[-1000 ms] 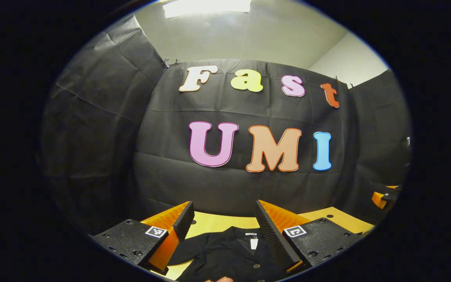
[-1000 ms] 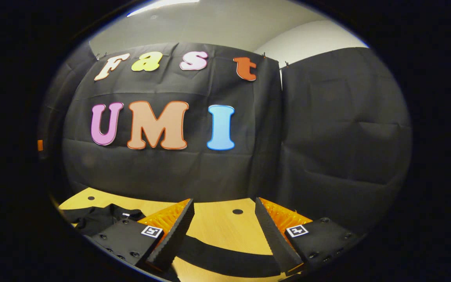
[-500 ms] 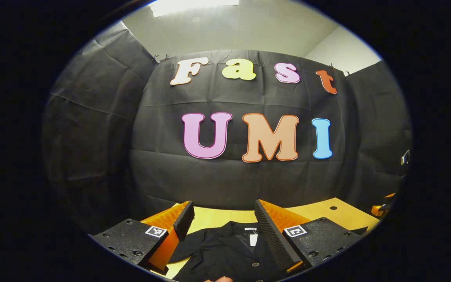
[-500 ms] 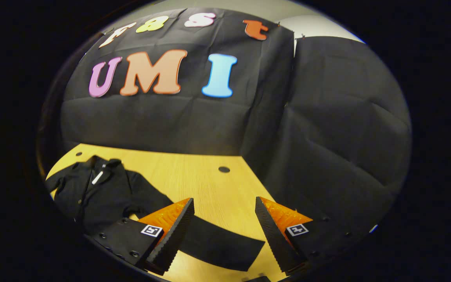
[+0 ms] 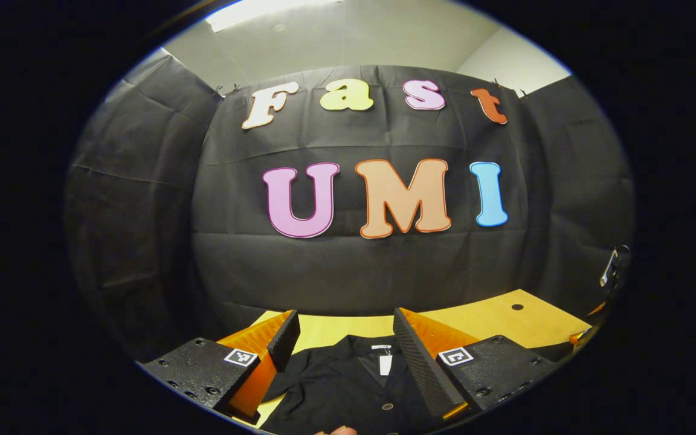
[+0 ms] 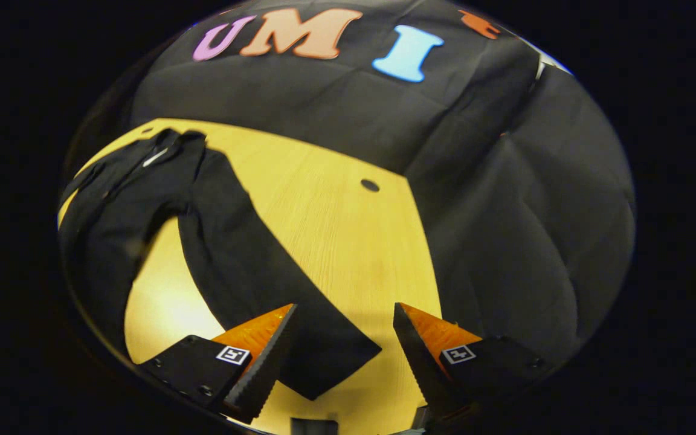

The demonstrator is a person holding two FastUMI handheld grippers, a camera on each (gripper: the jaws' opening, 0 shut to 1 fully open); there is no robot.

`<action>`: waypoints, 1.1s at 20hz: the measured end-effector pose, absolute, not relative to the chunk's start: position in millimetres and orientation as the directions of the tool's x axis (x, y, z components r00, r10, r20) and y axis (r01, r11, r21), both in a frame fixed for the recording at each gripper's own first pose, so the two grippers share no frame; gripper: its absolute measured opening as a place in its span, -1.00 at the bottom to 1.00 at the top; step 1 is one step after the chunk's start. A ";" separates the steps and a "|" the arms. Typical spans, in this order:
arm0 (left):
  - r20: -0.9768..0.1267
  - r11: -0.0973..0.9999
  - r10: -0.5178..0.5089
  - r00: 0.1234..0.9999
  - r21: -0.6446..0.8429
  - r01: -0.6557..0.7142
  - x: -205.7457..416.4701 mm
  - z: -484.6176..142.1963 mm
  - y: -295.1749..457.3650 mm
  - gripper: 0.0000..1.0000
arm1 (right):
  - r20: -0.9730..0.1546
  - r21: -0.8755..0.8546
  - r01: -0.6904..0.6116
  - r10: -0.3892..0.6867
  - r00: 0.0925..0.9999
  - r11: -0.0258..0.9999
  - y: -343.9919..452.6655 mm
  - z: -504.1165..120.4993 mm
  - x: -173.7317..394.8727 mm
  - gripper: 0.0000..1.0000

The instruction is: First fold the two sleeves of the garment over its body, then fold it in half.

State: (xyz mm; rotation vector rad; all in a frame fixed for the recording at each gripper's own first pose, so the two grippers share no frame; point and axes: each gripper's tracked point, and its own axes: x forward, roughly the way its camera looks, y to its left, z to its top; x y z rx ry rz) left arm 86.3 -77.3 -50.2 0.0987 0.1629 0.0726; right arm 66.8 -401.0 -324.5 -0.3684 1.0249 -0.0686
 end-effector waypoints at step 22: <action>-0.205 0.980 0.148 0.968 0.160 -0.116 102.9 -66.1 -102.2 0.88 | -0.999 0.042 -0.390 0.048 0.007 0.920 -407.3 -362.5 53.6 0.94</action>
